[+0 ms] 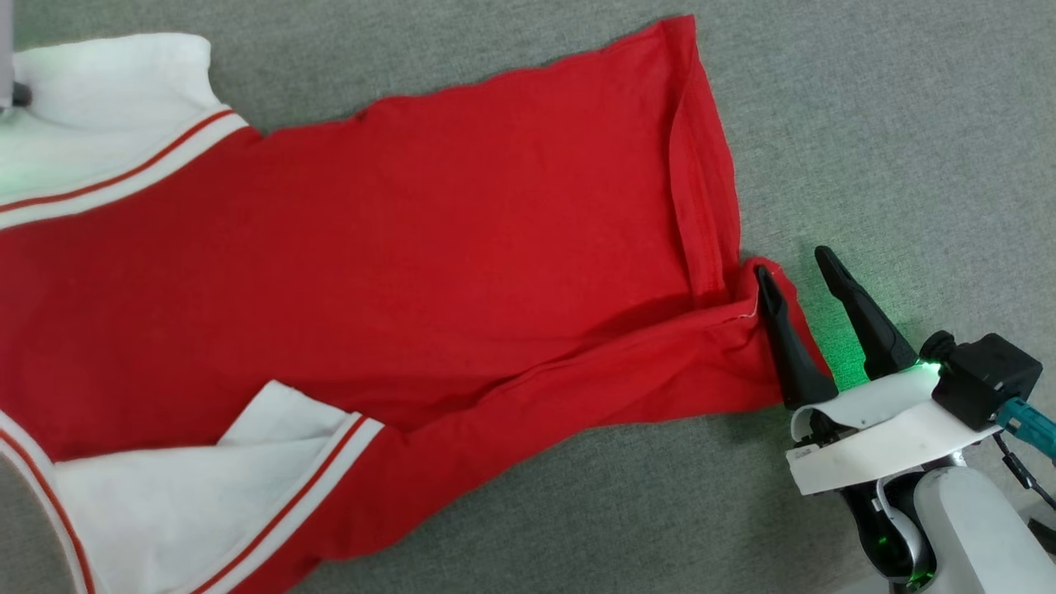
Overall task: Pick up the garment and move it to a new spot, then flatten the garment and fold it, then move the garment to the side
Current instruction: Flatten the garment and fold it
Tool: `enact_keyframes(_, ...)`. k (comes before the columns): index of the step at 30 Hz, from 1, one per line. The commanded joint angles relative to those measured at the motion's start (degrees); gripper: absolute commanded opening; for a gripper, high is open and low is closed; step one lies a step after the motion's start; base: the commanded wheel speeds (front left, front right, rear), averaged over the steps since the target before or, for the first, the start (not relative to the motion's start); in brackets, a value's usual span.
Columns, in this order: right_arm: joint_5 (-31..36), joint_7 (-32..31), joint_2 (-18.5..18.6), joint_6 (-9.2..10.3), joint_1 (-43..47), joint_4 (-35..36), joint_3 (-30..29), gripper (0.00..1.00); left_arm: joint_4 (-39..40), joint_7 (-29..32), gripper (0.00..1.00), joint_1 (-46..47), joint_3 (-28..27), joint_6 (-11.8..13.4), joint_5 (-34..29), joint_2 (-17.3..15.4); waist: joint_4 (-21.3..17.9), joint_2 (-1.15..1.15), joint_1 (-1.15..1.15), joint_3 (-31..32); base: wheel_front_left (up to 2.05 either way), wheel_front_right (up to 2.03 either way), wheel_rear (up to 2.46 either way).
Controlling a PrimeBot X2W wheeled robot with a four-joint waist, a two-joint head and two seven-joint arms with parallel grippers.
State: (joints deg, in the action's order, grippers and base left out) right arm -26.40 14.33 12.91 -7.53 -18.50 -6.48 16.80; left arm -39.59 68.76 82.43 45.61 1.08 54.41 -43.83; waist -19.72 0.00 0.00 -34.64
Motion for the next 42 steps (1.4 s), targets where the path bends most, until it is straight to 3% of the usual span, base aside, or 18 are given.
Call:
enact_keyframes(1, 0.17, -0.23, 0.33, 0.09, -0.93, 0.02, 0.09, 1.00, -0.18, -1.03, 0.00, -2.32, 1.38, -0.44, -0.16, 2.49, 0.39, 0.00, 0.00, 0.53, 0.00, 0.00, 0.00)
enact_keyframes(7, -3.12, -5.18, 1.16, 0.09, -4.14, 2.58, -0.90, 1.00, 0.02, -4.70, 0.00, -1.43, 1.17, -1.45, -1.13, 2.38, 2.63, 0.00, 0.00, 3.23, 0.00, 0.00, 0.00)
enact_keyframes(13, -5.07, -19.26, 3.62, 0.09, -13.84, 0.14, -0.78, 1.00, -0.53, -7.26, 0.00, -2.82, 0.66, -1.86, -0.08, 4.09, 4.71, 0.00, 0.00, 5.19, 0.00, 0.00, 0.00)
enact_keyframes(18, -4.98, -30.64, 4.92, 0.09, -24.23, -7.05, 1.22, 1.00, -0.07, -8.44, 0.00, -3.49, 0.90, -1.54, 0.28, 6.01, 6.69, 0.00, 0.00, 5.16, 0.00, 0.00, 0.00)
enact_keyframes(30, -8.15, -56.50, 3.14, 0.09, -41.83, -28.60, 6.45, 1.00, 1.82, -9.24, 0.00, -3.47, 1.31, -0.81, 0.70, 9.08, 9.85, 0.00, 0.00, 4.02, 0.00, 0.00, 0.00)
enact_keyframes(39, -8.49, -67.19, 2.29, 0.10, -50.46, -39.18, 9.79, 1.00, 2.77, -10.06, 0.00, -4.14, 1.16, 0.01, 1.30, 10.47, 10.94, 0.00, 0.00, 3.75, 0.00, 0.00, 0.00)
enact_keyframes(40, -8.37, -67.71, 2.38, 0.10, -51.20, -39.96, 10.10, 0.67, 2.85, -10.08, 0.00, -4.21, 1.34, -0.11, 1.12, 10.45, 11.01, 0.00, 0.00, 3.81, 0.00, 0.00, 0.00)
enact_keyframes(41, -8.41, -68.01, 2.40, 0.10, -51.86, -40.59, 10.22, 0.13, 2.87, -10.31, 0.00, -4.30, 1.32, -0.14, 1.16, 10.43, 11.07, 0.00, 0.00, 3.89, 0.00, 0.00, 0.00)
enact_keyframes(42, -8.44, -68.13, 2.48, 0.10, -52.60, -41.23, 10.29, 0.00, 2.84, -10.39, 0.00, -4.34, 1.04, 0.12, 1.47, 10.50, 11.14, 0.00, 0.00, 3.93, 0.00, 0.00, 0.00)
